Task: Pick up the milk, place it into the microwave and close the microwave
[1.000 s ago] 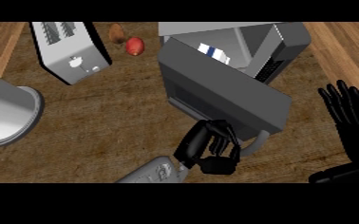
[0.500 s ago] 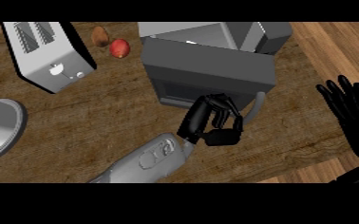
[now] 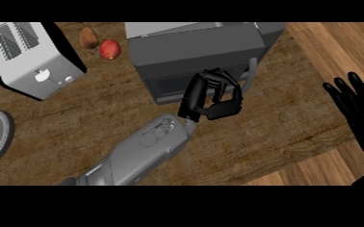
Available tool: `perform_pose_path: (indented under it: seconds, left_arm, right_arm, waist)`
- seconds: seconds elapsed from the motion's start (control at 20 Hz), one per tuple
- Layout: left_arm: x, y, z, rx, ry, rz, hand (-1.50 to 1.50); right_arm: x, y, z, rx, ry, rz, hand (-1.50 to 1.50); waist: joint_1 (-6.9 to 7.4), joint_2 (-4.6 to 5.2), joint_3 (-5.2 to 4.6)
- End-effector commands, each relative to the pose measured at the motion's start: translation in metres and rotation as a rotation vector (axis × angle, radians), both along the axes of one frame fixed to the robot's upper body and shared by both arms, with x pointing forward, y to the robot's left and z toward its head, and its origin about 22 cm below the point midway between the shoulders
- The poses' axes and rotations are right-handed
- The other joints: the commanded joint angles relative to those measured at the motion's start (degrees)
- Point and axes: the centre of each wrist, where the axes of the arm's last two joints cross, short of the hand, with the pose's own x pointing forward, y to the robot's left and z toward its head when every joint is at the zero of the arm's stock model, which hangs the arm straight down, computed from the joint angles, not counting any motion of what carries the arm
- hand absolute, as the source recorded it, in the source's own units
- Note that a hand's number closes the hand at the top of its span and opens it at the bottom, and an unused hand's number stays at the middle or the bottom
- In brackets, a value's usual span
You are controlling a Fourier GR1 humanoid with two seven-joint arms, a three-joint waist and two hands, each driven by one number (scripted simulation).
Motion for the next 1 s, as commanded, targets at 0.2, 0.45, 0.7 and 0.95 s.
perform_pose_path:
  seconds: [0.2, 0.45, 0.7, 0.95]
  left_arm:
    - [0.026, 0.005, 0.015, -0.09, -0.029, 0.083, 1.5]
    - [0.032, 0.007, 0.017, -0.112, -0.049, 0.094, 1.5]
    - [0.035, 0.007, 0.018, -0.129, -0.054, 0.1, 1.5]
    - [0.036, 0.008, 0.015, -0.141, -0.057, 0.105, 1.5]
  right_arm:
    - [0.003, -0.001, 0.017, -0.007, -0.015, 0.04, -1.5]
    - [0.007, -0.004, 0.03, -0.012, -0.039, 0.046, -1.5]
    - [0.009, -0.003, 0.039, -0.006, -0.05, 0.066, -1.5]
    - [0.012, -0.003, 0.049, -0.006, -0.059, 0.077, -1.5]
  waist:
    - [-2.36, 0.83, 0.05]
    - [-2.82, 1.15, 0.12]
    - [-3.21, 1.23, 0.17]
    - [-3.45, 1.41, 0.15]
